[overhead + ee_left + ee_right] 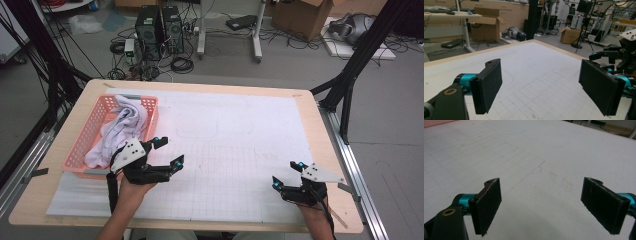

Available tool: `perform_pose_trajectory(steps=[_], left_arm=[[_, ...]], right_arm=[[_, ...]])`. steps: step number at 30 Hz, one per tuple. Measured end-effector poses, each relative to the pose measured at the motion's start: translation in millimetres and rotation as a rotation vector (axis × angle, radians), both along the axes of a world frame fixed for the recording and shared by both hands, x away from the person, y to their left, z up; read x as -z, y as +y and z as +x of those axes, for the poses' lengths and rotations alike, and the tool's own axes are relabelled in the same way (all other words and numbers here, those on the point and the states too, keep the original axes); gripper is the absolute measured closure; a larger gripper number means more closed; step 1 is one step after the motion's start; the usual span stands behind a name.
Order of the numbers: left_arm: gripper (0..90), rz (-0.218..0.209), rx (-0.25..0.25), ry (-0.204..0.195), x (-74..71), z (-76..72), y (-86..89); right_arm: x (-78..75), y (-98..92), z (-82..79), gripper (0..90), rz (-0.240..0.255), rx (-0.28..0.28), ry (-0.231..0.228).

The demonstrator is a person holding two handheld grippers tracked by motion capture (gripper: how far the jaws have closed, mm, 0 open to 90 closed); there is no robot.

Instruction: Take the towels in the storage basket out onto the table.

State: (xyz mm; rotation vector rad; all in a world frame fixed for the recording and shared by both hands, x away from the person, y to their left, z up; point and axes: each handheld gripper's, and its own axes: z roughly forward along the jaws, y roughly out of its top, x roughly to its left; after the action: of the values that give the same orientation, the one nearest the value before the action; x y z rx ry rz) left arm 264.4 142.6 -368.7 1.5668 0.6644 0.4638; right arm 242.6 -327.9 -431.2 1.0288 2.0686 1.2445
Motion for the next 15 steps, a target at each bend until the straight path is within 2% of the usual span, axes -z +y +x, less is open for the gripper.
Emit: perform_pose_trajectory(steps=[2, 5, 11, 13, 15], left_arm=[[18.9, 0.008, -0.025, -0.01, -10.9, 4.2, 7.6], [18.8, 0.019, -0.044, -0.016, -18.3, 8.2, 14.4], [18.1, 0.014, -0.105, 0.0, -37.4, 24.7, 43.7], [18.1, 0.033, -0.132, 0.001, -42.1, 30.8, 54.1], [18.1, 0.05, -0.157, 0.02, -45.0, 38.4, 64.9]], right_arm=[[-0.1, 0.1, -0.2, 15.5, -0.002, 0.001, -0.001], [-0.1, 0.2, -0.6, 15.5, 0.0, 0.0, 0.003], [0.7, -0.9, 0.1, 15.5, 0.002, 0.002, 0.006], [0.7, -1.1, 0.3, 15.5, 0.0, 0.003, 0.006], [0.7, -1.0, 0.5, 15.5, 0.0, 0.003, 0.006]])
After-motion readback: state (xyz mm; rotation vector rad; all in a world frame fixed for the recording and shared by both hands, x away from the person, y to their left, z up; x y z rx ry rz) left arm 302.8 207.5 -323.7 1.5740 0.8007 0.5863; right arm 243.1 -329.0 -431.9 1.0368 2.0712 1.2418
